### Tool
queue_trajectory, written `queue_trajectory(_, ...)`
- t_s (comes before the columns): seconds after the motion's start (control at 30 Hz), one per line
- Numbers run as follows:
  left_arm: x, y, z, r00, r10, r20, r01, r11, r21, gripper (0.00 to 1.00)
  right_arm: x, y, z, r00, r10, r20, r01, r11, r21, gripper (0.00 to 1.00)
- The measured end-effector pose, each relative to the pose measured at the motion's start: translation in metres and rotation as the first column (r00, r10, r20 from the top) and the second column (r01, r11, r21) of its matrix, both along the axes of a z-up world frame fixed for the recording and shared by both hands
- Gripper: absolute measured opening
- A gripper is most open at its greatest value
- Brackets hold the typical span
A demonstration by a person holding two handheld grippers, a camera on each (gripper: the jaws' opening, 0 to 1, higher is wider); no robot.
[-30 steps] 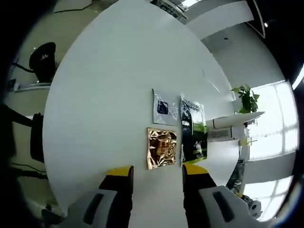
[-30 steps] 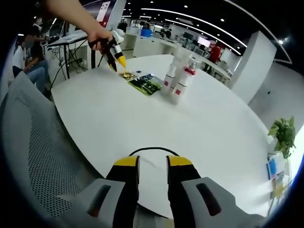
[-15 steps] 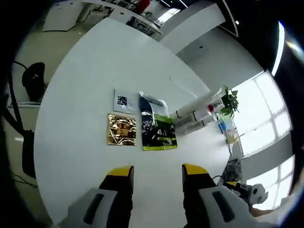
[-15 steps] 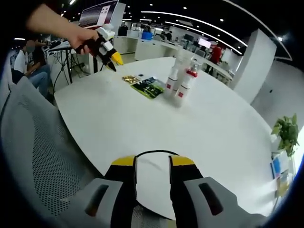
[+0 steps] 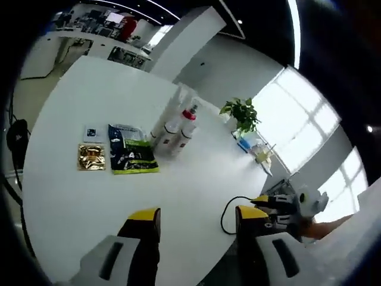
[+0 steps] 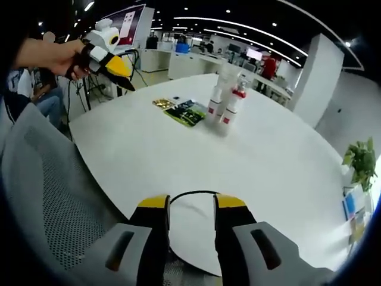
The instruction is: Arrange the skincare products in the storage area until every visible bottle or jar stands upright without overlapping.
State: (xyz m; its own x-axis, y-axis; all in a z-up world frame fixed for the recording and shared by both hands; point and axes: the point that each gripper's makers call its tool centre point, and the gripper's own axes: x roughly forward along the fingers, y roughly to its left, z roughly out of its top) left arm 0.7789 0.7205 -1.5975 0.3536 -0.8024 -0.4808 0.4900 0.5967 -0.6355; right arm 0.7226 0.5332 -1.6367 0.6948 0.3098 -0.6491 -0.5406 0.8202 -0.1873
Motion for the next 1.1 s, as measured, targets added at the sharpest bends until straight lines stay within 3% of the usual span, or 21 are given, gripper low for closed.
queue_trajectory(0.2,-0.012,-0.001,0.007,0.999,0.002,0.053,-0.002,1.000,-0.002,0.55,0.000,0.002,0.002,1.000,0.007,0.003,-0.008,1.000,0.015,0.26)
queue_trajectory(0.27,-0.012,0.004,0.010,0.991,0.003,0.136,-0.008,0.999,0.033,0.59,-0.001,0.003,0.003,1.000,0.009,0.003,-0.009,1.000,0.024,0.26)
queue_trajectory(0.33,-0.013,0.010,0.009,0.983,0.004,0.182,-0.018,0.997,0.077,0.63,-0.001,0.004,0.003,1.000,0.008,0.004,-0.008,1.000,0.030,0.26)
queue_trajectory(0.53,-0.025,0.015,0.011,0.969,-0.011,0.248,-0.014,0.995,0.101,0.66,0.000,0.004,0.009,1.000,0.003,0.019,-0.004,0.999,0.051,0.26)
queue_trajectory(0.57,-0.027,0.015,0.011,0.966,-0.011,0.257,-0.016,0.995,0.103,0.67,0.001,0.005,0.014,0.999,0.002,0.043,-0.005,0.998,0.062,0.25)
queue_trajectory(0.67,-0.025,0.021,0.009,0.957,0.010,0.291,-0.048,0.991,0.126,0.75,0.003,0.008,0.027,0.996,-0.002,0.088,-0.008,0.994,0.111,0.26)
queue_trajectory(0.87,-0.028,0.026,0.014,0.943,0.028,0.331,-0.073,0.989,0.125,0.79,0.007,0.006,0.049,0.990,-0.040,0.132,0.012,0.978,0.206,0.33)
queue_trajectory(0.97,-0.027,0.030,0.018,0.917,0.040,0.397,-0.107,0.983,0.149,0.86,0.011,0.004,0.060,0.986,-0.067,0.156,0.025,0.967,0.254,0.40)
queue_trajectory(1.1,-0.028,0.032,0.024,0.897,0.083,0.434,-0.153,0.980,0.129,0.94,0.020,0.013,0.083,0.975,-0.092,0.203,0.012,0.930,0.366,0.50)
